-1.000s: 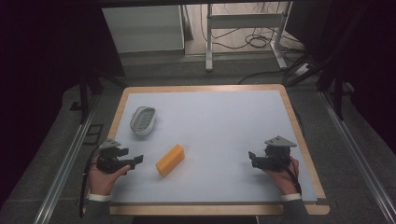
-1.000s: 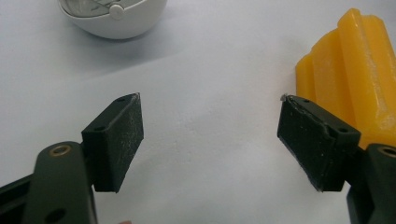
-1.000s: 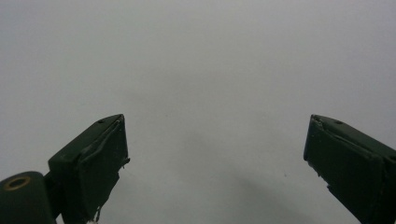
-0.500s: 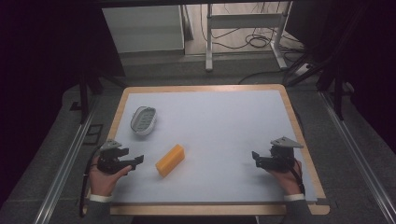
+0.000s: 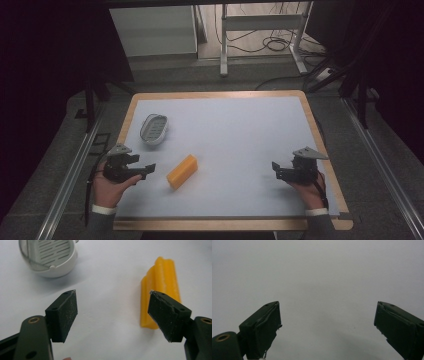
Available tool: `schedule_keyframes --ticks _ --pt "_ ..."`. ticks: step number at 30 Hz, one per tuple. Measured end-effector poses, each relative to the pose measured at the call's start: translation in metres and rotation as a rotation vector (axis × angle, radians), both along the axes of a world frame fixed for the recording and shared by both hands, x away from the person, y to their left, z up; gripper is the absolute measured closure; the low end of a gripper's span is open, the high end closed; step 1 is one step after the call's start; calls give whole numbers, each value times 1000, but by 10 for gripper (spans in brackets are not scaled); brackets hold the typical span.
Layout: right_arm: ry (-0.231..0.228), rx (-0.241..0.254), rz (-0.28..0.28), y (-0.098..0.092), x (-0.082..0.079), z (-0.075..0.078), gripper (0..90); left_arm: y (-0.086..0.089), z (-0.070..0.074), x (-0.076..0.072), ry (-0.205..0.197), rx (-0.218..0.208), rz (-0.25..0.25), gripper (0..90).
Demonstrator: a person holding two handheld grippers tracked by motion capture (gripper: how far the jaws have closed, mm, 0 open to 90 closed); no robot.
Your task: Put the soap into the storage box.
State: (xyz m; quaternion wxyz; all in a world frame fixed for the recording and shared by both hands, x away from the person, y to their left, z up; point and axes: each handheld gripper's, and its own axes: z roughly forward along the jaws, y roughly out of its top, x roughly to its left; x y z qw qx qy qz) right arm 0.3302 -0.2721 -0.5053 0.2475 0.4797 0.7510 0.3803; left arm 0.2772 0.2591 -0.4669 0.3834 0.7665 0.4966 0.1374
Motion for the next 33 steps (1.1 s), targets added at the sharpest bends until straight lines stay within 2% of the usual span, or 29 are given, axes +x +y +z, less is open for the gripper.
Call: schedule_keyframes --ticks 4,8,13,17,19,28,33 --pt "-3 -1 -9 -1 -1 1 69 -6 8 1 8 0 -18 252" --pt "-4 2 -19 -3 -2 0 71 -12 14 5 19 28 -41 259" --pt "-13 13 -27 -7 -3 2 74 -15 16 5 24 28 -51 258" --pt "-20 18 -34 -9 -4 4 76 -21 20 4 20 26 -79 257" --pt "-23 18 -34 -9 -4 4 76 -27 21 6 33 25 -103 258" --pt "-20 9 -40 -9 -3 3 77 -40 23 12 59 47 -134 268" --pt "-26 12 -44 -10 -3 4 79 -50 19 16 89 58 -155 279"
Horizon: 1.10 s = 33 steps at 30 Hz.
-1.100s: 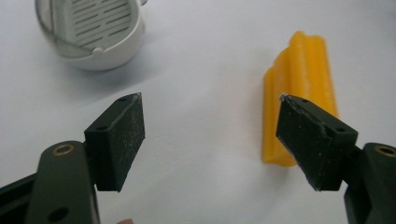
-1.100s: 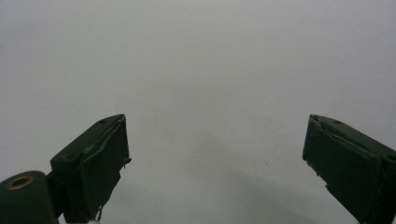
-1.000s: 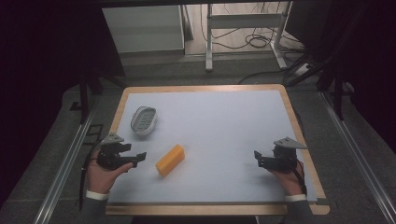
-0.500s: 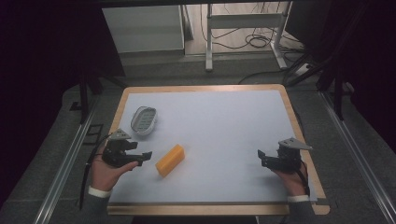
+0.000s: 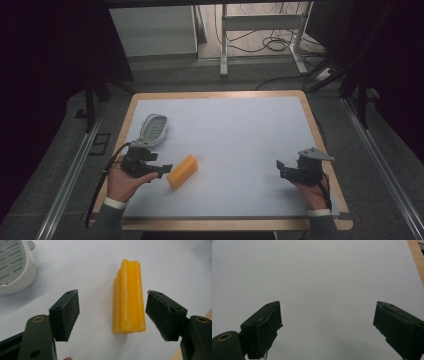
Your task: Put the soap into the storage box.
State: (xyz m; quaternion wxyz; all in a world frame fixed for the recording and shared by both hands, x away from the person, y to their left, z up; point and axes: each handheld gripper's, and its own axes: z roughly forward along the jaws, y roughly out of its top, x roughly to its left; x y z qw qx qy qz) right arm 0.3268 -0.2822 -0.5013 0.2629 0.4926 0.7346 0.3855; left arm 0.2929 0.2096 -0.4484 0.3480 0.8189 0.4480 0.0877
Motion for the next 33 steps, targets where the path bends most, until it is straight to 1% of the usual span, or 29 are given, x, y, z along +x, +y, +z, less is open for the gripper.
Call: schedule_keyframes --ticks 1,2,3,4,5,8,9,10,12,14,15,18,19,20,24,27,33 --pt "0 2 -2 0 0 0 79 -4 -1 1 4 0 -11 283" --pt "0 2 -2 0 0 0 79 -4 -1 1 4 0 -11 284" --pt "0 0 -4 0 0 0 79 -9 -2 2 9 9 -19 287" --pt "0 0 -4 0 0 0 79 -9 -2 2 9 9 -19 291" --pt "4 -1 -3 0 0 0 79 -13 -3 4 18 19 -27 296" --pt "6 -2 -5 0 1 -1 79 -17 -4 6 27 31 -26 298" --pt "8 -3 -6 -1 1 -1 79 -20 -5 8 37 23 -34 303" --pt "8 -3 -6 -1 1 -1 79 -20 -5 8 37 23 -34 303" --pt "10 -2 -9 -1 1 -1 79 -24 -7 10 45 37 -33 307" --pt "10 -3 -10 -1 1 -2 79 -28 -10 11 58 41 -40 309" --pt "11 -6 -11 -1 2 -2 79 -33 -13 13 68 52 -41 321" --pt "13 -7 -12 0 2 -2 79 -36 -16 14 77 63 -43 348" --pt "13 -7 -13 -1 2 -2 80 -40 -18 16 82 67 -34 354" --pt "14 -7 -15 -1 2 -2 80 -40 -18 16 82 67 -34 359" --pt "22 -8 -21 -1 2 -3 82 -46 -23 20 98 89 -35 371" --pt "24 -11 -25 -1 3 -4 82 -49 -26 22 105 91 -34 377" --pt "26 -13 -28 -2 3 -5 82 -53 -33 25 121 110 -40 397"
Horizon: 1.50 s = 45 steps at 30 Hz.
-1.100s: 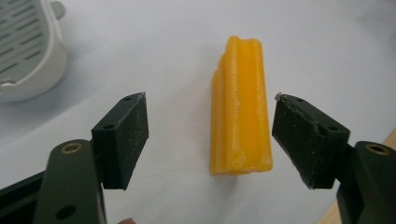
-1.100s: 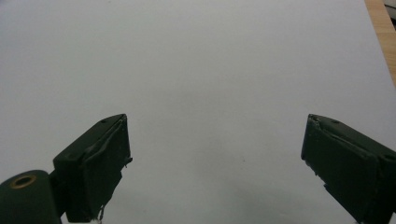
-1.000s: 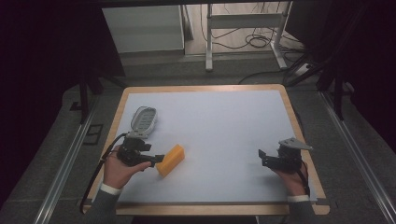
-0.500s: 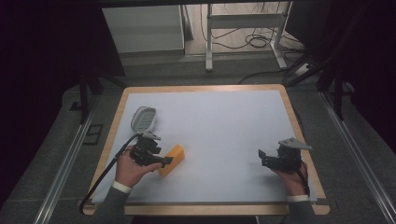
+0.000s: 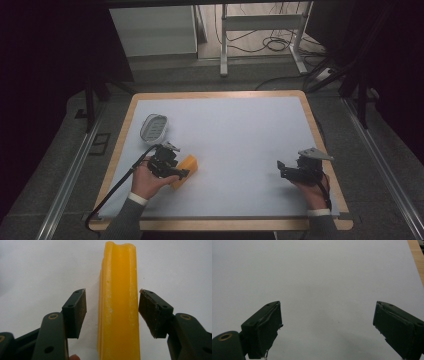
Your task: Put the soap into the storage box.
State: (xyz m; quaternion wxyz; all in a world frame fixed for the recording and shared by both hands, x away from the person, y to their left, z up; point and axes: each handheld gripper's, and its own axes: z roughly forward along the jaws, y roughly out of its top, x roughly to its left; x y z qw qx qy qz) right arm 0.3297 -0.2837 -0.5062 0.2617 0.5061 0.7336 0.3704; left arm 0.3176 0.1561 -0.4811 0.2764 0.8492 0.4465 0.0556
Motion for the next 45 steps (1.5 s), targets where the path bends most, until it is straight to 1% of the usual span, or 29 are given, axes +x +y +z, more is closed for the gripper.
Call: schedule_keyframes --ticks 5,6,7,8,10,12,13,15,19,20,21,24,31,34,38,39,45 --pt "2 -1 2 0 0 0 82 -3 -3 2 10 8 1 412" --pt "1 -2 1 0 0 0 82 -5 -5 3 16 14 -1 419" --pt "1 -4 1 0 0 -1 82 -7 -8 4 30 33 -7 421" --pt "1 -4 0 0 0 -1 82 -8 -10 4 34 41 -6 425" --pt "4 -3 -1 1 1 -1 82 -9 -11 5 38 43 -6 433" --pt "9 -9 0 1 1 -2 82 -11 -14 6 43 54 -2 468" --pt "9 -9 0 1 1 -2 82 -11 -14 6 43 54 -2 485" --pt "9 -8 1 2 1 -2 82 -13 -16 6 46 77 4 505" --pt "7 -8 1 1 1 -2 82 -15 -17 5 50 72 -3 578" --pt "7 -7 1 1 1 -2 83 -15 -17 5 49 72 -8 586" --pt "7 -9 1 1 1 -2 83 -15 -16 5 47 86 -15 590" --pt "9 -12 0 1 1 -3 83 -16 -16 5 41 90 -17 597" --pt "9 -5 0 0 1 -2 83 -13 -15 7 50 85 -26 606" --pt "4 1 1 1 0 -1 84 -10 -13 8 62 79 -35 608" --pt "5 1 1 0 0 -1 84 -8 -11 8 60 71 -40 609" --pt "3 0 1 0 0 -1 84 -6 -10 8 49 63 -35 609" --pt "2 1 -2 0 0 0 84 -2 -6 10 48 54 -32 609"
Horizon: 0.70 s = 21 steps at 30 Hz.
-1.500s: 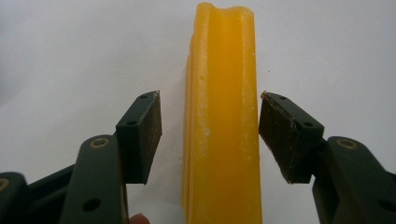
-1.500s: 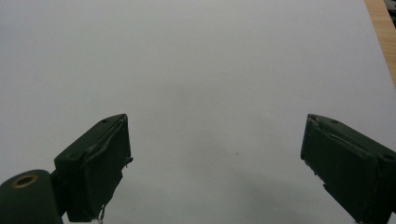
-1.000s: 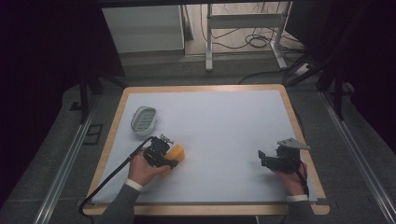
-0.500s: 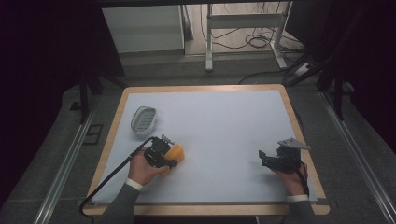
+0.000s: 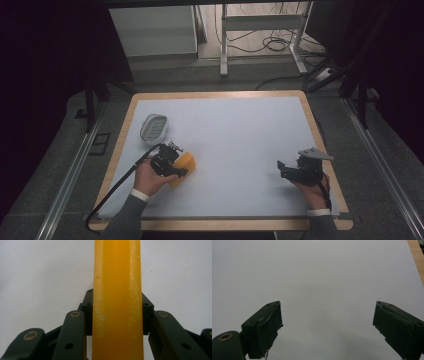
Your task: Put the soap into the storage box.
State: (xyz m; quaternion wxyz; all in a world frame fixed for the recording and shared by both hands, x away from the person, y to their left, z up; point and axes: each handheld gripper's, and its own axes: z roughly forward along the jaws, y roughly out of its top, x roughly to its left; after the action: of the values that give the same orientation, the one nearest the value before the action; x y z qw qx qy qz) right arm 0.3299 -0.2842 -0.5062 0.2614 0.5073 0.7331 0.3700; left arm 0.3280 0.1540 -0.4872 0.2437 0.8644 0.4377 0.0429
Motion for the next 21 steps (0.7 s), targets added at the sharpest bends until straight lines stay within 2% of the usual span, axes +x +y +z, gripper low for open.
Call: schedule_keyframes --ticks 21 --pt "-3 5 -8 -4 0 1 84 24 16 10 -25 -46 51 609"
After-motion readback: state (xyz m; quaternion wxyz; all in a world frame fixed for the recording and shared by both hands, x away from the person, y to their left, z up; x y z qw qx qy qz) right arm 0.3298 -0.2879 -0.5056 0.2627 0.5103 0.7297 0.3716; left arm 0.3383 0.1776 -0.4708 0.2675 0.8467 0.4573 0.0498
